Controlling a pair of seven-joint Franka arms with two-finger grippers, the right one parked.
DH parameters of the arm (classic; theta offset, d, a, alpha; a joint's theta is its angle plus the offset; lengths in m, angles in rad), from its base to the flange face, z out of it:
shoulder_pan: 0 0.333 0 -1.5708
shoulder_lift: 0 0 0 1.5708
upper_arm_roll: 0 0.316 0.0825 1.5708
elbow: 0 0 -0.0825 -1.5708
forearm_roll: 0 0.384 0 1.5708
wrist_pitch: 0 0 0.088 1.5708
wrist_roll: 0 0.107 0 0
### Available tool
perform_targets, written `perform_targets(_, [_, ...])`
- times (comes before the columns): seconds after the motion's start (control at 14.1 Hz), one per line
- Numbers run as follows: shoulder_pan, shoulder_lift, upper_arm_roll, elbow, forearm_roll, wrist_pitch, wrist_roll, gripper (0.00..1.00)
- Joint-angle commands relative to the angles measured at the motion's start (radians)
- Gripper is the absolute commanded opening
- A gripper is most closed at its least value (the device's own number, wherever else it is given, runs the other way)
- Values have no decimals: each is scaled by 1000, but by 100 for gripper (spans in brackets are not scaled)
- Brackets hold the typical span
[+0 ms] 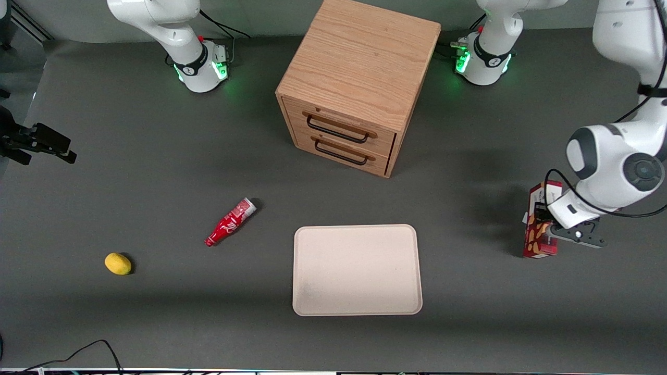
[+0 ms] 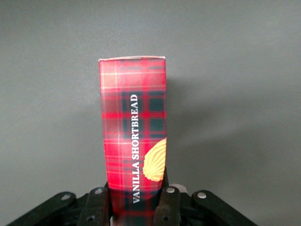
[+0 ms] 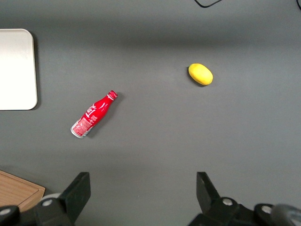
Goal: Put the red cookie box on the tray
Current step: 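Carry the held box over the white tray and lower it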
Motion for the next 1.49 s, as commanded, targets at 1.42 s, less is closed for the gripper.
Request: perform_targets(1.42, [-471,554,-86,983,-1,-284,-763,13])
